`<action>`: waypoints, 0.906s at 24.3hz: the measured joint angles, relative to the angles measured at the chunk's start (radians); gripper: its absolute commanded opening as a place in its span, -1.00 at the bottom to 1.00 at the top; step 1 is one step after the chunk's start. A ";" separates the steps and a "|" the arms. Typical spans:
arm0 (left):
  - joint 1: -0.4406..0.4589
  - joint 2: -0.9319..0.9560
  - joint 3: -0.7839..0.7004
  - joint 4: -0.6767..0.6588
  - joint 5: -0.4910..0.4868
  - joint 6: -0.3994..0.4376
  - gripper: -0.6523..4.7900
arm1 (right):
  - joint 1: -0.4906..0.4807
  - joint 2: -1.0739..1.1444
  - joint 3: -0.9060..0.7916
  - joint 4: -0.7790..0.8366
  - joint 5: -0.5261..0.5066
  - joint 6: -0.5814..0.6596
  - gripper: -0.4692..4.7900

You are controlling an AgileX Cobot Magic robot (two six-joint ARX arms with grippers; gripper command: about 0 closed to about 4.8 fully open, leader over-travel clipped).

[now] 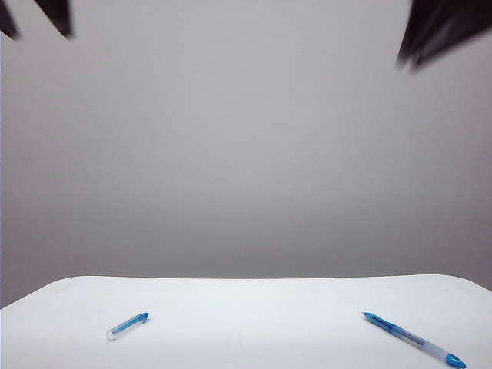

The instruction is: Pick up the pen and remove the cap.

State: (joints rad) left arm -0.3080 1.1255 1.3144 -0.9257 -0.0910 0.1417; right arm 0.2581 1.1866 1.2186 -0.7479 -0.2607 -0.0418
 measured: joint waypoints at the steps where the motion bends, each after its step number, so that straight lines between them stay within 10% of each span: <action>1: 0.031 -0.051 -0.008 0.000 -0.006 0.000 0.81 | -0.023 -0.074 0.003 0.037 -0.001 0.016 -0.58; 10: 0.254 -0.476 -0.295 0.287 0.064 -0.002 0.58 | -0.182 -0.449 -0.212 0.236 0.037 0.035 -0.79; 22: 0.277 -1.019 -0.865 0.646 0.052 -0.185 0.23 | -0.180 -1.003 -0.803 0.646 0.129 0.217 -0.83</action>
State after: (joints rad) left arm -0.0315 0.1066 0.4496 -0.2794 -0.0391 -0.0429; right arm 0.0776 0.1841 0.4156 -0.1017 -0.1318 0.1757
